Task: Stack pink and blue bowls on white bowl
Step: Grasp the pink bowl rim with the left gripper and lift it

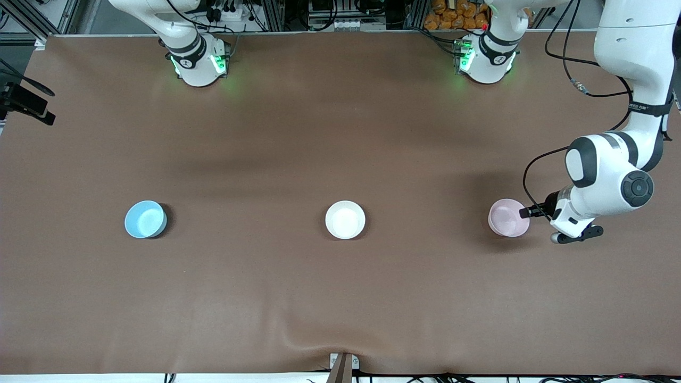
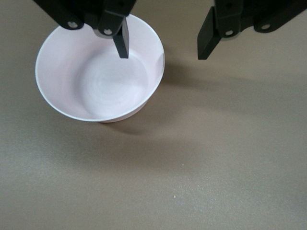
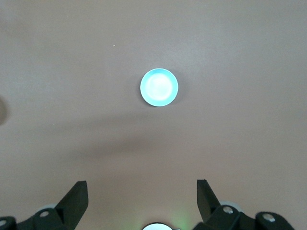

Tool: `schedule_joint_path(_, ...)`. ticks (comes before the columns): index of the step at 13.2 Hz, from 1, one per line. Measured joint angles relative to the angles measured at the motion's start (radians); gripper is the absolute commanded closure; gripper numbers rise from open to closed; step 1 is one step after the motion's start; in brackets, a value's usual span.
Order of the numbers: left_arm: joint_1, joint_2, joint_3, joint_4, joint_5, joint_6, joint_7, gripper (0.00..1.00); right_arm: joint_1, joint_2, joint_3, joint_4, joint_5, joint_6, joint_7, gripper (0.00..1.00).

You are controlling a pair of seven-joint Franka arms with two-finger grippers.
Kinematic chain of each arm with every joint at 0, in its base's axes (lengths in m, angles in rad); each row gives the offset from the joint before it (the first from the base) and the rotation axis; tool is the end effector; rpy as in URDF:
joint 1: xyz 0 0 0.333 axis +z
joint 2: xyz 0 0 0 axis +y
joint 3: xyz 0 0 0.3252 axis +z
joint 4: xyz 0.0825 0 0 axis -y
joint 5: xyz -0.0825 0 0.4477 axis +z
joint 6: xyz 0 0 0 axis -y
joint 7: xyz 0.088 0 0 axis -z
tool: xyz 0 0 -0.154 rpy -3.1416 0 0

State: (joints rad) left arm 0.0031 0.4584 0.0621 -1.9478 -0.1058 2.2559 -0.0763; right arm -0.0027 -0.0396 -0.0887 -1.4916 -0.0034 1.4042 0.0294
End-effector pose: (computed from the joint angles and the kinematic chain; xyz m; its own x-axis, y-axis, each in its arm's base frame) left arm 0.6428 0.0362 0.1466 0.9671 0.2039 -0.1523 0.2110 -0.9770 0.0321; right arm 0.5823 -0.0550 0.6381 0.9915 -0.1207 -0.0479 -0.1208 -0.9927 0.0013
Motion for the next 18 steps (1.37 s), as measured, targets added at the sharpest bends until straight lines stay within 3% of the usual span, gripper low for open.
schedule_joint_path(5,0.002,0.029,0.000,-0.001,-0.001,0.011,0.000,0.50,0.000,0.000,0.000,0.000,0.000,-0.002,0.000,0.00)
schedule_joint_path(10,0.004,0.049,0.000,-0.002,-0.035,0.020,0.000,0.96,0.008,0.003,0.006,0.000,0.000,-0.004,0.000,0.00)
schedule_joint_path(11,0.004,0.049,0.000,-0.002,-0.035,0.020,0.000,1.00,0.008,0.004,0.006,0.000,0.000,-0.004,0.000,0.00)
schedule_joint_path(18,0.004,0.017,-0.018,0.008,-0.040,-0.013,0.002,1.00,0.010,0.010,0.006,0.000,0.000,-0.004,0.000,0.00)
